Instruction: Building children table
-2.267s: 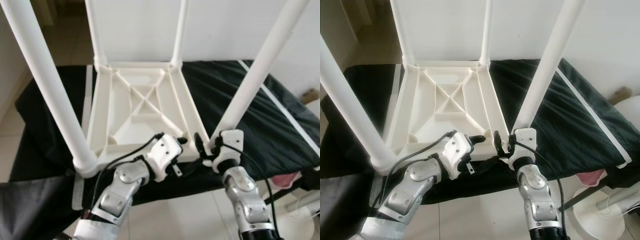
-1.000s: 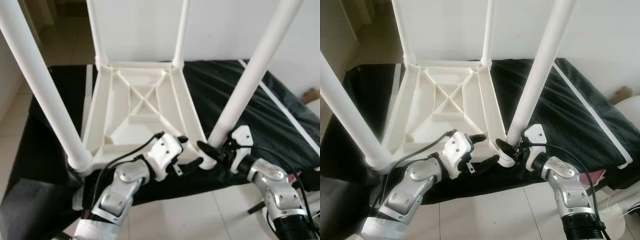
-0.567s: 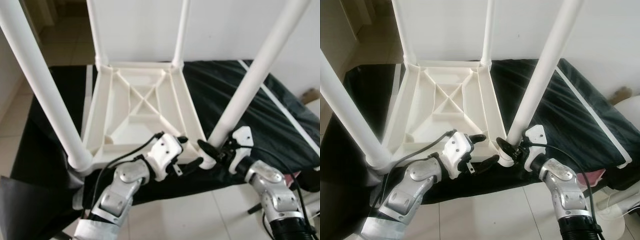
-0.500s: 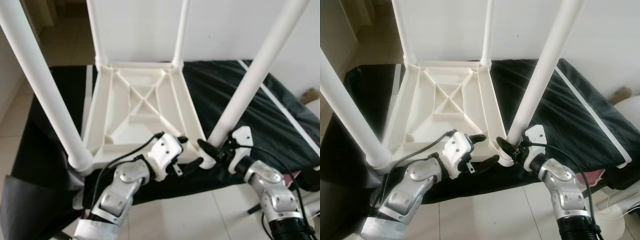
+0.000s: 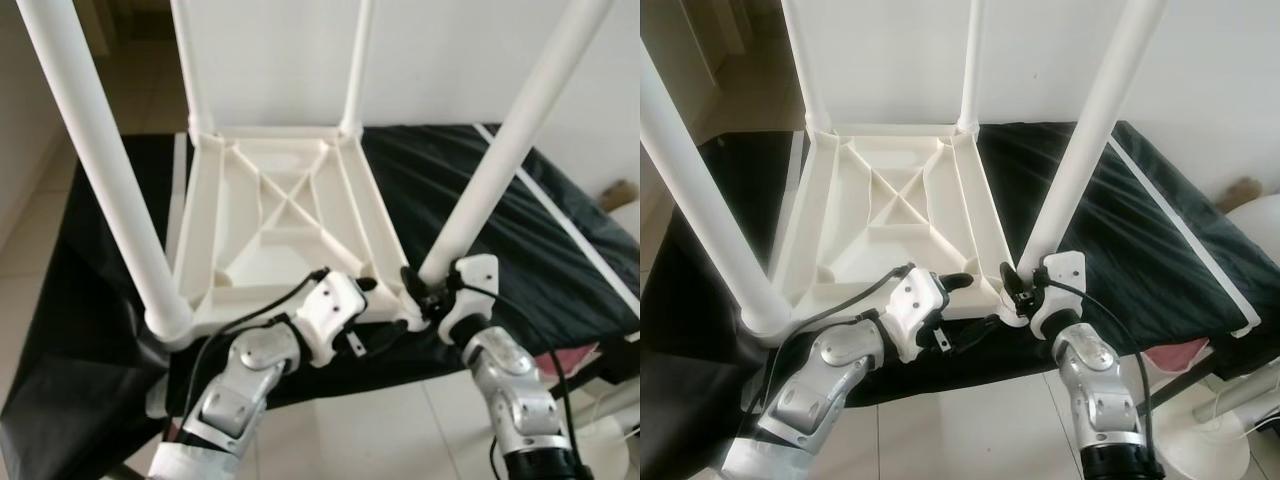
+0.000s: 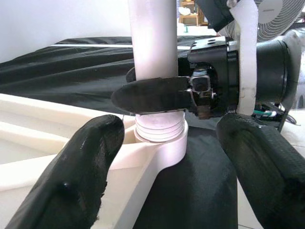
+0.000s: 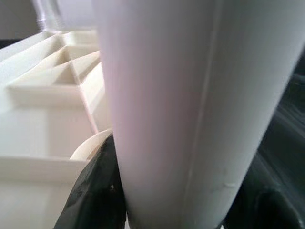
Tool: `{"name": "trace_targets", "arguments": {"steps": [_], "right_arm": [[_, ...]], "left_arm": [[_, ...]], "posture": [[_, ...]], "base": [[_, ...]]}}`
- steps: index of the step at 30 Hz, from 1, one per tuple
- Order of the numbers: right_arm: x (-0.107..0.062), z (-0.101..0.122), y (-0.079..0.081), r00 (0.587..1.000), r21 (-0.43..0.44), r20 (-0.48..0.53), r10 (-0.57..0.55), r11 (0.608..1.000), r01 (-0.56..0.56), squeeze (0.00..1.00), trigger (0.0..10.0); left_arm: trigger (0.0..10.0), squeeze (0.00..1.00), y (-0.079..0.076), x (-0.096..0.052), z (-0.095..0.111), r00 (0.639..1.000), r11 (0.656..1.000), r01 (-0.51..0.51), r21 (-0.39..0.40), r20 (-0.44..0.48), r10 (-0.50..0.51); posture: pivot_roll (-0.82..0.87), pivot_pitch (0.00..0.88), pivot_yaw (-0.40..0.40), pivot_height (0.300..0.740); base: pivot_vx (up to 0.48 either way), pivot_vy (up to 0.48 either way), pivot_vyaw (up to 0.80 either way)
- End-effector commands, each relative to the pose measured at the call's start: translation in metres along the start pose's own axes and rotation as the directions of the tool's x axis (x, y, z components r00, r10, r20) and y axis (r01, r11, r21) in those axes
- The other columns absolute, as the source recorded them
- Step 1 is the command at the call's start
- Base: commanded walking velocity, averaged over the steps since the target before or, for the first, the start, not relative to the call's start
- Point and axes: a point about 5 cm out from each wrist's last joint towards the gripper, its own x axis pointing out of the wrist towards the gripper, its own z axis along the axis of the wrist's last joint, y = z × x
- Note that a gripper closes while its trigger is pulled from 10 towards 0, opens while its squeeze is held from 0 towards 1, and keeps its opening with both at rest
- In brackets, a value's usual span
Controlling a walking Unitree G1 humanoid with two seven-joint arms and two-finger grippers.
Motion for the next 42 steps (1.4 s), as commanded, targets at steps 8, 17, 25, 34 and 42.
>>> {"name": "trace_targets", "arguments": {"steps": [8,17,25,34,42], "right_arm": [[-0.010,-0.025,0.016,0.957,0.084,-0.103,-0.270,0.957,0.279,0.00,10.0],[-0.011,-0.024,0.017,0.946,0.076,-0.096,-0.308,0.946,0.316,0.00,10.0],[-0.010,-0.020,0.019,0.949,0.068,-0.079,-0.306,0.948,0.312,1.00,10.0],[-0.010,-0.008,0.005,0.994,0.013,-0.023,-0.109,0.994,0.110,0.93,10.0],[-0.009,-0.003,-0.004,0.998,-0.064,-0.024,0.057,0.996,-0.059,0.00,10.0]], "left_arm": [[10.0,0.00,-0.003,-0.003,-0.002,1.000,1.000,-0.006,-0.004,-0.012,0.006],[10.0,0.00,-0.003,-0.001,-0.003,1.000,1.000,0.003,-0.005,-0.012,-0.003],[10.0,0.00,-0.003,-0.001,-0.003,1.000,1.000,0.005,-0.004,-0.012,-0.005],[10.0,0.00,-0.002,0.000,-0.002,1.000,1.000,-0.009,-0.001,-0.011,0.009],[10.0,0.00,-0.003,0.000,-0.001,1.000,1.000,-0.008,-0.002,-0.009,0.008]], "posture": [[0.00,0.028,-0.057,0.740],[-0.01,0.022,-0.052,0.740],[-0.01,0.024,-0.056,0.740],[-0.01,0.030,-0.061,0.740],[-0.01,0.038,-0.061,0.740]], "base": [[0.000,0.000,0.00],[0.000,0.000,0.00],[0.000,0.000,0.00],[0.000,0.000,0.00],[0.000,0.000,0.00]]}}
